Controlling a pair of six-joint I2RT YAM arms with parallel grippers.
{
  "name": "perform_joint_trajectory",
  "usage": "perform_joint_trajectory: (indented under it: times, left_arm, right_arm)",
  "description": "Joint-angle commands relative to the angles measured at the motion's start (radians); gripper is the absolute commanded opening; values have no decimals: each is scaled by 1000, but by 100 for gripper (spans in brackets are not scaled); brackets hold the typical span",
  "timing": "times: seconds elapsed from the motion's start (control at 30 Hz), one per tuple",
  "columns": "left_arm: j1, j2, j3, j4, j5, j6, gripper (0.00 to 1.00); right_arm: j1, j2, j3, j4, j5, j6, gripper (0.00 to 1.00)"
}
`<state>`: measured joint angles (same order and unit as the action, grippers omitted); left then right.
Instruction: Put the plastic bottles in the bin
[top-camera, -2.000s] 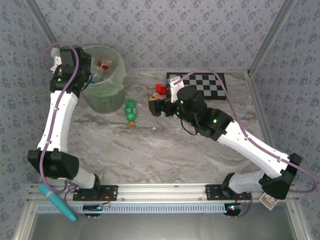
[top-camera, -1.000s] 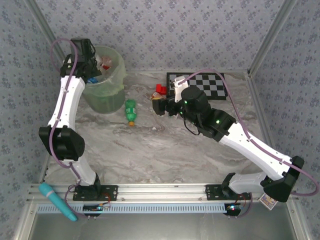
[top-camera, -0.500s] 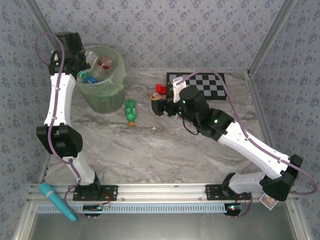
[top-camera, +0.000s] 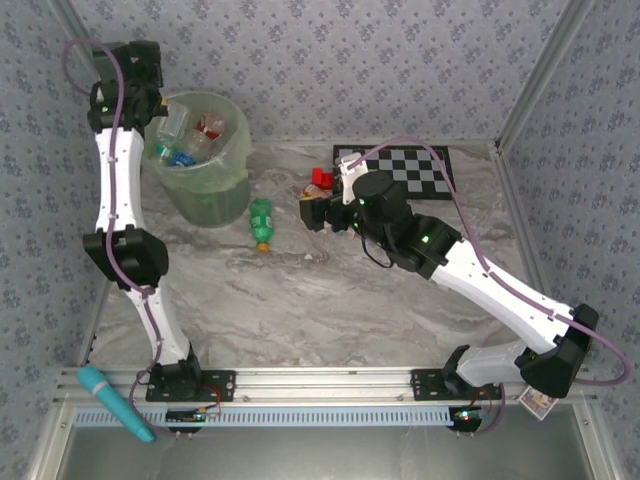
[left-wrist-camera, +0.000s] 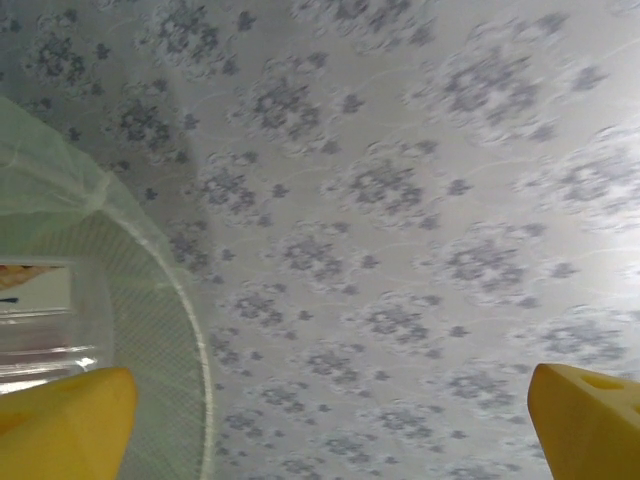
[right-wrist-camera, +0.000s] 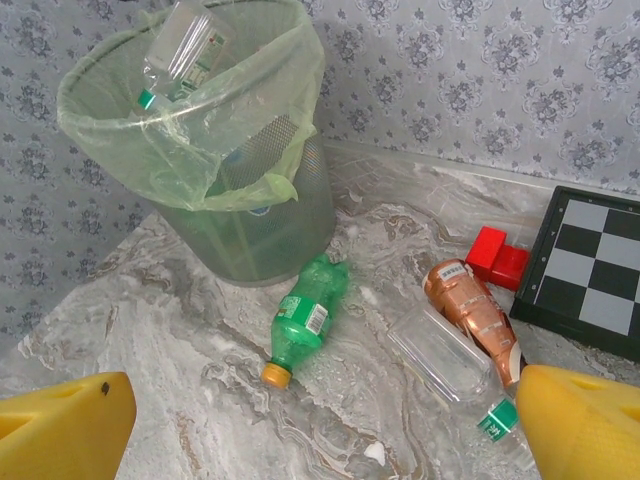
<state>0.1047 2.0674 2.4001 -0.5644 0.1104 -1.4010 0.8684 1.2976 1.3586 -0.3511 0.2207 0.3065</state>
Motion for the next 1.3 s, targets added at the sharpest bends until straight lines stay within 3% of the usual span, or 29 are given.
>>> perform_joint_trajectory:
  times: [0.0, 0.37, 0.6, 0.8, 0.93, 1.27]
  left_arm:
    - [-4, 34, 37, -65, 48, 84, 100]
    - [-7, 36, 2, -186, 17, 195, 100]
    - [-6, 26, 153, -265, -19, 286, 100]
    - [-7, 52, 175, -134, 97, 318, 100]
    - [-9, 136, 265, -181, 132, 349, 100]
    - [-11, 210, 258, -300, 129, 393, 100]
  right_arm:
    - [-6, 9, 37, -12, -1, -3, 100]
    - [-7, 8, 36, -21, 6, 2, 100]
    - [-6, 8, 33, -27, -3, 12, 99]
    - [1, 8, 34, -28, -10, 18, 100]
    - [7, -2, 26, -36, 0, 28, 99]
    - [18, -26, 10, -42, 42, 30, 100]
